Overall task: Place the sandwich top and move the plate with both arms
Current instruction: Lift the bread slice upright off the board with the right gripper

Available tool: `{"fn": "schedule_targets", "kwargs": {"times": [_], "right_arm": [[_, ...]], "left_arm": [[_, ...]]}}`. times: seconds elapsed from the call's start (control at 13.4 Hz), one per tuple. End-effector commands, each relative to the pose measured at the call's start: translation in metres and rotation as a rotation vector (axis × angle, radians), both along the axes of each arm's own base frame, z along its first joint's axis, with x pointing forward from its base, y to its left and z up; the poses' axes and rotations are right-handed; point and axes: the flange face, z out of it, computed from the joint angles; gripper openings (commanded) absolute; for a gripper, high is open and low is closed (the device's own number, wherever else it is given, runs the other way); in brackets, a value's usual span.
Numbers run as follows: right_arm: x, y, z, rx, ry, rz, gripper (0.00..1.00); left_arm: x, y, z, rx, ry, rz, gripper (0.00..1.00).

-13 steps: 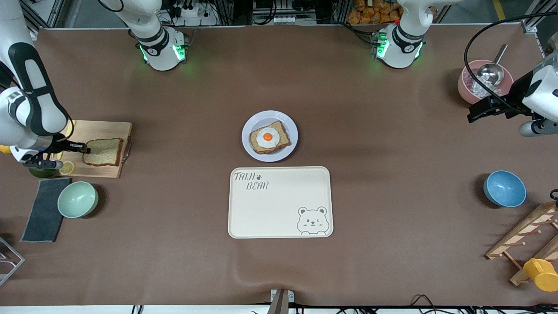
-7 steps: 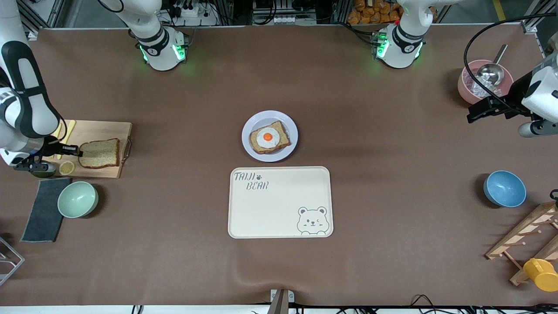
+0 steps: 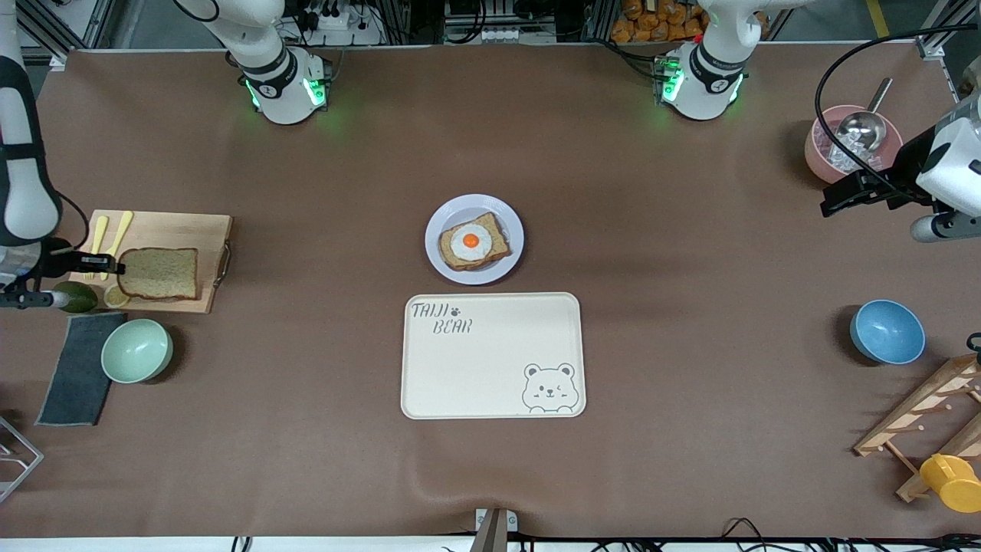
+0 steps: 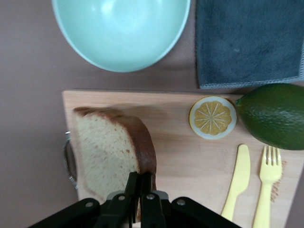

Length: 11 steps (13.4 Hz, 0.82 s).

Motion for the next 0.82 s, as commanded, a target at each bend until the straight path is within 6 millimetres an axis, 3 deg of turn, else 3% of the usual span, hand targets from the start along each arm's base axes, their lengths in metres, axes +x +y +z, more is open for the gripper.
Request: {"fn": "schedule_targets", "kwargs": {"times": [0.0,0.3,0.45,0.52,0.75], "right_arm": [[0.013,0.006,0.032,0.018,0.011,0.039,0.00],[0.019,0.011,0.050,0.042,0.032,0.055,0.00],[0.025,0.024,0.056,0.083,0.018,0.089,0.00],[0.029,0.035,0.057,0.120,0.016,0.104,0.00],[0.049,0.097,0.057,0.216,-0.006,0.159,0.00]], "left_arm": [[-0.002,0.000,0.001,-0.021,0.008,0.022,1.00],[-0.002,0.000,0.001,-0.021,0.008,0.020,1.00],[-0.003,0.000,0.002,-0.021,0.006,0.020,1.00],[-0.003,0.000,0.002,-0.021,0.006,0.020,1.00],[-0.003,0.000,0.002,-0.021,0.008,0.020,1.00]]}}
